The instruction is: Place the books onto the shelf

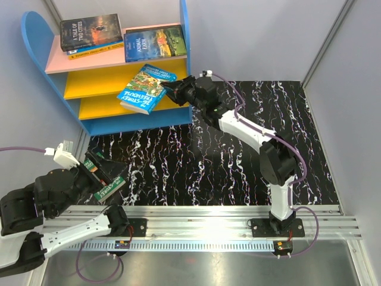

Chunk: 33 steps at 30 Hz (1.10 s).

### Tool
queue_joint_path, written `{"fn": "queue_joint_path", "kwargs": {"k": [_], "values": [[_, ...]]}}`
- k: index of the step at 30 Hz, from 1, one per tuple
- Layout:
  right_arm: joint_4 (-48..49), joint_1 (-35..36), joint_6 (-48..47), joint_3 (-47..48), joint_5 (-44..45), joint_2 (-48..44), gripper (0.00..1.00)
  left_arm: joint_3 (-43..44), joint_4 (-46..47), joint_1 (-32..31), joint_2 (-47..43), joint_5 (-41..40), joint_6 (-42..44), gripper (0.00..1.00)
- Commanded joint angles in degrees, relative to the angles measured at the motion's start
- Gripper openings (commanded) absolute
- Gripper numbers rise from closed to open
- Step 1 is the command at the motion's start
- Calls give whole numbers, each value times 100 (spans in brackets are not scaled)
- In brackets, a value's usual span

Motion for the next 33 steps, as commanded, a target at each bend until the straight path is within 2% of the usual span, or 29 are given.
{"fn": "queue_joint_path", "kwargs": {"k": [1,4,8,11,15,20,25,29,33], "values": [[1124,114,329,-393,1237,-812,0,23,-21,0,8,201,130,99],[1318,184,400,-667,1844,-918,0,163,93,0,140,184,419,99],[1485,491,137,-493,2845,-805,0,690,-2,-9,333,237,1060,99],[1363,992,-329,-11,4528,-612,0,1059,-406,-9,343,412,1220,99],[1606,1440,-672,973,5526,239,0,1253,-697,-9,115,991,1387,99],[1705,1827,-848,1510,6939,856,0,1104,-811,-9,-281,1414,1308,99],[1879,2082,-1110,1977,7803,1384,0,1306,-1023,-53,-580,1555,1492,99],[2346,2135,-1129,1802,8542,1507,0,1412,-1023,-105,-730,1705,1563,99],[3774,2127,-2296,2055,8815,1875,0,1438,-1023,-149,-826,1837,1624,99]]}}
